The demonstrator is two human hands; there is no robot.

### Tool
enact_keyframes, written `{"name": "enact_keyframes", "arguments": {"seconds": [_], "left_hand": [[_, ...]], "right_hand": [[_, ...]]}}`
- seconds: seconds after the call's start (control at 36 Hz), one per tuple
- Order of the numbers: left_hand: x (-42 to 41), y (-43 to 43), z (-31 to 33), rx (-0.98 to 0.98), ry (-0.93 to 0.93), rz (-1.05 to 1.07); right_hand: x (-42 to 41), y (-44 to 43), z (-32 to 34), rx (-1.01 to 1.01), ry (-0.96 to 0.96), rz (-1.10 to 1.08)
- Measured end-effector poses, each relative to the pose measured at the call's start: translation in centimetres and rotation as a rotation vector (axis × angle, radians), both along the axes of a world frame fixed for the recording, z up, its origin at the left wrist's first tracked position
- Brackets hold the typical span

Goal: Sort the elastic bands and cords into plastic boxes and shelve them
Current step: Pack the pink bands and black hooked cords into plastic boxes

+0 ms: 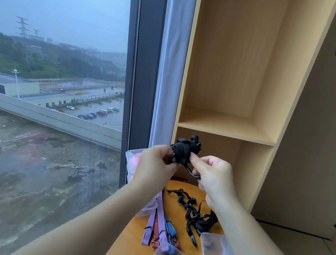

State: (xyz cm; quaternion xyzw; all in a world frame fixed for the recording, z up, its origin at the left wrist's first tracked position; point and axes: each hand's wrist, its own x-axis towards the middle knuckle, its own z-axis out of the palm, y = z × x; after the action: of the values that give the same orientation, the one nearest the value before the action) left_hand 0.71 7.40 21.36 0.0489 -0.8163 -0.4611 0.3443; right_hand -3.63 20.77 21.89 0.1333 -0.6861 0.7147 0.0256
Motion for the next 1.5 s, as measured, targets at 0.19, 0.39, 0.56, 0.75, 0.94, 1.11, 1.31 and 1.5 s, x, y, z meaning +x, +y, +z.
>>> {"name": "enact_keyframes", "arguments": {"seconds": [0.19,0.39,0.56,0.75,0.94,1.11,1.31,1.5], "left_hand": [[0.4,-0.4,-0.3,-0.085,0.015,-0.034],[0.8,-1.0,-0.7,-0.022,-0.018,-0.157],[1.1,-0.5,-0.6,0.155,0.012,-0.204],[1.4,1.2,0.3,0.169,0.048,-0.286],[1.3,0.2,-0.5,0.24,-0.022,-0.261],[1.6,0.7,-1.6,0.335,-0.023,-0.35],[1.3,1.2,-3.6,0.448,-0.041,-0.319],[1.3,0.8,-4.3,0.46,-0.107,-0.237]], "right_hand": [[0.7,0.7,0.5,-0.088,-0.075,0.18],[0.7,1.7,0.4,-0.228,-0.147,0.419],[0.7,0.8,-1.1,-0.292,-0.09,0.36],[1.0,-0.1,-1.9,-0.336,0.014,0.286],[0.7,0.3,-2.0,-0.32,-0.067,0.409],[0.8,0.3,-3.3,-0.318,0.007,0.284],[1.2,-0.3,-4.6,-0.135,0.011,0.353],[0.9,2.0,-5.6,-0.094,0.033,0.573]]}}
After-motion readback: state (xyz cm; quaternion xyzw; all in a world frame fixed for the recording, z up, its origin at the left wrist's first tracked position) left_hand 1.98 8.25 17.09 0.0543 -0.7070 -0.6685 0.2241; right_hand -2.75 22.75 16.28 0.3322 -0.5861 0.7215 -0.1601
